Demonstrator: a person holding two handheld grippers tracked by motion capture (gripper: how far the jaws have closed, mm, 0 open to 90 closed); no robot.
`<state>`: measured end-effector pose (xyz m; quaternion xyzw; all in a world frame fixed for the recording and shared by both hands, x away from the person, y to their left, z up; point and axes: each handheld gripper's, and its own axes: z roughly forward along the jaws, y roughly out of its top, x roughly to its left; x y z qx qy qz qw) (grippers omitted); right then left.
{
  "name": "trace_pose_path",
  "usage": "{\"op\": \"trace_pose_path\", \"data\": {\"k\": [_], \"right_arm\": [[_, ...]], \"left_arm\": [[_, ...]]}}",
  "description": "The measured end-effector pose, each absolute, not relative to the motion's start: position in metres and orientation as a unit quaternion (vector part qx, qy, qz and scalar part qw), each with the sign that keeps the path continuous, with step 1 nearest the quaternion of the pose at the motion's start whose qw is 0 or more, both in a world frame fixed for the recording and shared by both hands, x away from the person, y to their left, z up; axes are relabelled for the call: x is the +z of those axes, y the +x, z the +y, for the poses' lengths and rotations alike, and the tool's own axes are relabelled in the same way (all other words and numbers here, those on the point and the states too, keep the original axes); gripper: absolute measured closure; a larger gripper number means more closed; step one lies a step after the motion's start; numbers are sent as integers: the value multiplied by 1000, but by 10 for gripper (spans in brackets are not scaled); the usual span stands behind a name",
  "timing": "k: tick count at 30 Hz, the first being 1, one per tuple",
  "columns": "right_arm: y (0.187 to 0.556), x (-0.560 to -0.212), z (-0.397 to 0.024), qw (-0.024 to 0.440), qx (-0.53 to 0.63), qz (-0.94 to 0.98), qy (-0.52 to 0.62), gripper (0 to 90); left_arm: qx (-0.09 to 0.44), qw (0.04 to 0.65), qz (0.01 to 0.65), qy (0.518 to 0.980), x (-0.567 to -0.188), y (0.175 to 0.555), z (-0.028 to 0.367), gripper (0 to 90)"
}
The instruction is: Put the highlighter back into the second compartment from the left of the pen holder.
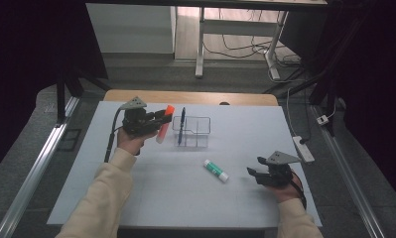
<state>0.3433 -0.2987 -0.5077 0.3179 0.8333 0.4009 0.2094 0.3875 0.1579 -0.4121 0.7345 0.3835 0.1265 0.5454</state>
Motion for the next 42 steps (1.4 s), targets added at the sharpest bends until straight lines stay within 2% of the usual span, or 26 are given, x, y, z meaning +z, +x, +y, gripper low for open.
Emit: {"op": "trace_pose_path", "data": {"k": [34, 42], "right_arm": [[344, -508, -298, 212, 398, 834, 317, 389], [344, -508, -298, 213, 399, 834, 317, 390]], "left_arm": [[96, 561, 381, 729, -412, 426, 126, 664], [105, 556, 377, 734, -408, 437, 114, 664]]}}
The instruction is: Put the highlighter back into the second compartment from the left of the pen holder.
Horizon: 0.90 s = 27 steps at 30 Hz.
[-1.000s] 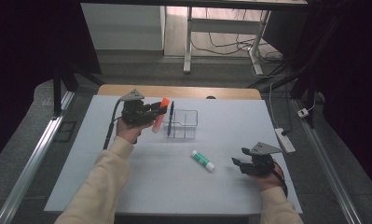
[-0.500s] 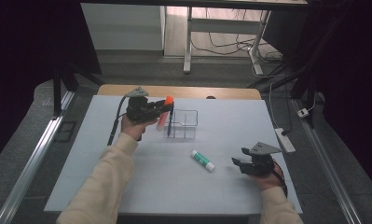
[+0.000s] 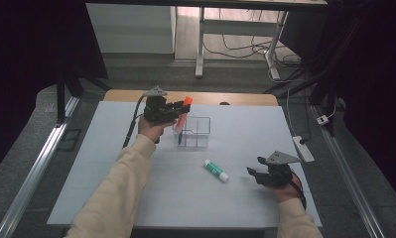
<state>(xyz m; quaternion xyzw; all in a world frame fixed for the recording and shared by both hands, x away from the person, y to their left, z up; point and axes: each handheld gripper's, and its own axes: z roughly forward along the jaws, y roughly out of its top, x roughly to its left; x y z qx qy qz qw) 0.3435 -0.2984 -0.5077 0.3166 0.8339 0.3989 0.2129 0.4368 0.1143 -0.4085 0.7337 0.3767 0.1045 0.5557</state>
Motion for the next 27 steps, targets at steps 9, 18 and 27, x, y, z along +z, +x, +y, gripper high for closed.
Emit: {"op": "trace_pose_path", "data": {"k": [9, 18, 27], "right_arm": [[344, -508, -299, 215, 397, 833, 319, 390], [344, -508, -298, 215, 396, 835, 318, 390], [345, -510, -299, 212, 393, 836, 319, 390]], "left_arm": [[113, 547, 376, 739, -407, 453, 104, 664], [114, 545, 373, 742, -411, 464, 91, 663], [111, 544, 370, 745, -415, 473, 82, 662]]}}
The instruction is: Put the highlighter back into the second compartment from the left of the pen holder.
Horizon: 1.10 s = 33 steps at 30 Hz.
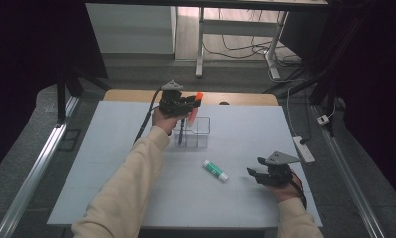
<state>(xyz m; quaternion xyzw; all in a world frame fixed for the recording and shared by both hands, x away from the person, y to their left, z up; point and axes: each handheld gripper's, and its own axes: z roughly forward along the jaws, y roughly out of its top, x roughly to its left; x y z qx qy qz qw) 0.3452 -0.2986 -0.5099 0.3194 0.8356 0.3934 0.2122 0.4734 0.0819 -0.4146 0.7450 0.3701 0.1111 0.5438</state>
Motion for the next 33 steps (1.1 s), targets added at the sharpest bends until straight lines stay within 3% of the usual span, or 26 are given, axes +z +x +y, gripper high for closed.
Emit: {"op": "trace_pose_path", "data": {"k": [10, 13, 17, 33], "right_arm": [[345, -510, -299, 212, 391, 837, 319, 389], [345, -510, -299, 211, 391, 837, 320, 389], [345, -510, -298, 211, 391, 838, 317, 390], [344, -510, -297, 213, 391, 838, 316, 389]], "left_arm": [[119, 530, 365, 756, -421, 476, 78, 643], [122, 522, 357, 765, -422, 474, 77, 475], [117, 520, 351, 770, -420, 472, 79, 400], [111, 507, 348, 781, -423, 447, 109, 401]]}}
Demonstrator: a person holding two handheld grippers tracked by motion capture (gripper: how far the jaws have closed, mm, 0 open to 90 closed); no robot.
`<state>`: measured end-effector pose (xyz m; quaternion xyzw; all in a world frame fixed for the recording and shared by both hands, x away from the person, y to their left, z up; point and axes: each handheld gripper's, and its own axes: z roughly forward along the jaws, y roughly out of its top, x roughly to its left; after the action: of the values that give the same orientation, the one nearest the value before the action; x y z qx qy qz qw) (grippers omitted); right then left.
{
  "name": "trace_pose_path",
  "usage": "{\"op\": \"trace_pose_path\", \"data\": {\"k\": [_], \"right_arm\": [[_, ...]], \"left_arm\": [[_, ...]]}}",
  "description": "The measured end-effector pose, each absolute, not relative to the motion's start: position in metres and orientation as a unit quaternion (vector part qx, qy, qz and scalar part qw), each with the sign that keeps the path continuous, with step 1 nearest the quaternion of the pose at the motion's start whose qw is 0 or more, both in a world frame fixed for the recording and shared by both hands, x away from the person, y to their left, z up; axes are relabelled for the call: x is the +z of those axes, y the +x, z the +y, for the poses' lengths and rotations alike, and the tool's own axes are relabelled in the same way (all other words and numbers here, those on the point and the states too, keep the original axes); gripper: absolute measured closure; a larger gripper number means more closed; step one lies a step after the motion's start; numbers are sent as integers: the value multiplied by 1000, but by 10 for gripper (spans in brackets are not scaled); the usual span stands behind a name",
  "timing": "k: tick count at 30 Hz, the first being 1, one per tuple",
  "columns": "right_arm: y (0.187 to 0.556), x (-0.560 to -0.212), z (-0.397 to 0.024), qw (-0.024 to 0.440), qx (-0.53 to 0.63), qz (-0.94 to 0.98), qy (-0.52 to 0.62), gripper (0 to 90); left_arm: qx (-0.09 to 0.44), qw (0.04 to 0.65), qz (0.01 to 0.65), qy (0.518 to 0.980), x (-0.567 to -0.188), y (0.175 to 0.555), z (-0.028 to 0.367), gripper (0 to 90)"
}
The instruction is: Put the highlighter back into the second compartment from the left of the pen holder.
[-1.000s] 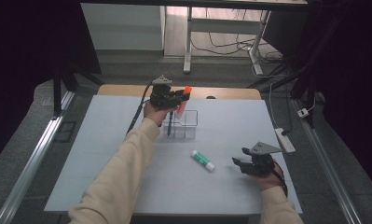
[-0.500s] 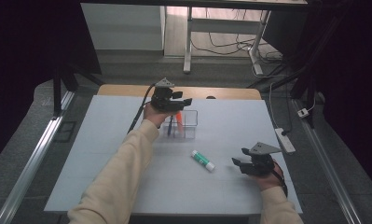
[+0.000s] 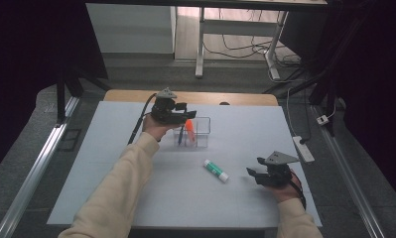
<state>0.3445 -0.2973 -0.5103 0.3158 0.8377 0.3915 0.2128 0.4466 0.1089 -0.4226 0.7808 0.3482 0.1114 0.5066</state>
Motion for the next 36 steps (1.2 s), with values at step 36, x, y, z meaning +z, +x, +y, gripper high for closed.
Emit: {"op": "trace_pose_path", "data": {"k": [36], "right_arm": [[343, -509, -296, 215, 389, 839, 314, 389]], "left_arm": [[117, 472, 387, 784, -462, 344, 201, 415]]}}
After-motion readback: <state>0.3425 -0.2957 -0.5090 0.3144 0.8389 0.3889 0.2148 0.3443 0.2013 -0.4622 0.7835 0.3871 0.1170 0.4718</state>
